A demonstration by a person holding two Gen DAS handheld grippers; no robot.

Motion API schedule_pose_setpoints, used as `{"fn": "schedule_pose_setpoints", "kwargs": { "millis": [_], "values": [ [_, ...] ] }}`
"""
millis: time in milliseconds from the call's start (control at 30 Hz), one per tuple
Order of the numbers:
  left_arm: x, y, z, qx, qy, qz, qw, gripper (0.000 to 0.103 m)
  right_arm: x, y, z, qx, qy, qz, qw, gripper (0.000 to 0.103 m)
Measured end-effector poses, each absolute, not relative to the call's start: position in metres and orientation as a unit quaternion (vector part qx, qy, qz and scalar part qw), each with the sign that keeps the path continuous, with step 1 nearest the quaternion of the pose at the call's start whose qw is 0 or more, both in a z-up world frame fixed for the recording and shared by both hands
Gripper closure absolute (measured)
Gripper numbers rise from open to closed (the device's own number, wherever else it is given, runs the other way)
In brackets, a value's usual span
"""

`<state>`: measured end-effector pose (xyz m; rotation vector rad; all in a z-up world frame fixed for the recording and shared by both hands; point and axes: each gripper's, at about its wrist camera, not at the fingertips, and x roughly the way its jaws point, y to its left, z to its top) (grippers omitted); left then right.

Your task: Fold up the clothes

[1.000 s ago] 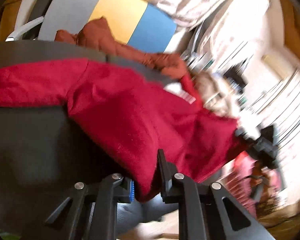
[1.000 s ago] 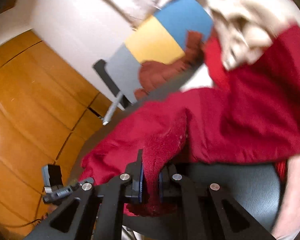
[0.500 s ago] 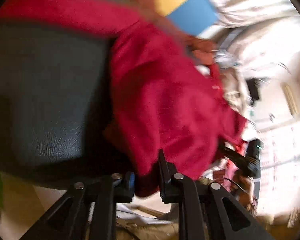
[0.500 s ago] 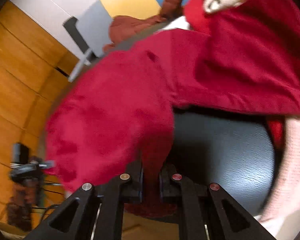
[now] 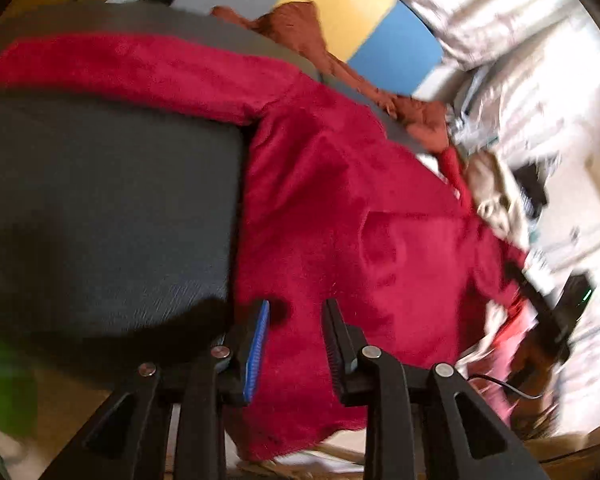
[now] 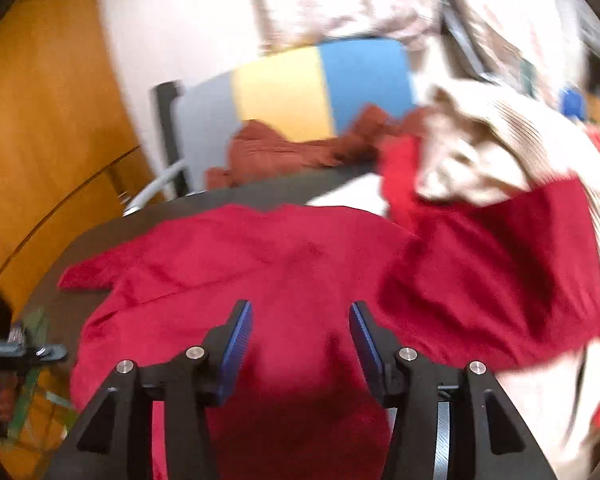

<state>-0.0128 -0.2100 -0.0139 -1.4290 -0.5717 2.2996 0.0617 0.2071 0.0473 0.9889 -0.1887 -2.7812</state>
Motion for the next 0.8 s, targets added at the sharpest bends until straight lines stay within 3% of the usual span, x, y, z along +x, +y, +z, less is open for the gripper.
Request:
{"fn": "schedule_pose_setpoints", "kwargs": {
  "millis": [33, 67, 133, 367, 433, 567, 633, 800],
  "values": [
    [-0.017, -0.203, -0.012, -0.505, -0.185, 0.822, 0.186, 0.076, 0.057, 0.198, 0.049, 0.335, -0.047, -0.935, 0.108, 0.056],
    [-0.021, -0.196, -0.01, -0.503, -0.167, 0.827, 0.186, 0.076, 0.051, 0.19, 0.049, 0.338, -0.032, -0.933, 0.117, 0.067],
    [-0.038, -0.182, -0.002, -0.496, -0.143, 0.837, 0.184, 0.076, 0.038, 0.175, 0.048, 0.345, -0.003, -0.93, 0.131, 0.078],
    [-0.151, -0.144, 0.022, -0.452, -0.018, 0.886, 0.104, 0.076, -0.055, 0.169, 0.053, 0.392, 0.017, -0.914, 0.103, 0.077],
    [-0.181, -0.135, 0.018, -0.451, 0.0, 0.887, 0.098, 0.076, -0.087, 0.171, 0.044, 0.426, 0.035, -0.9, 0.085, 0.073],
    [-0.227, -0.121, -0.01, -0.481, 0.029, 0.873, 0.075, 0.076, -0.119, 0.168, 0.021, 0.474, 0.07, -0.875, 0.071, 0.042],
    [-0.235, -0.121, -0.029, -0.501, 0.034, 0.862, 0.066, 0.076, -0.13, 0.167, 0.009, 0.488, 0.091, -0.866, 0.057, 0.035],
    [-0.224, -0.123, -0.043, -0.472, 0.069, 0.876, 0.07, 0.073, -0.164, 0.17, -0.025, 0.535, 0.09, -0.839, 0.039, 0.034]
  ]
}}
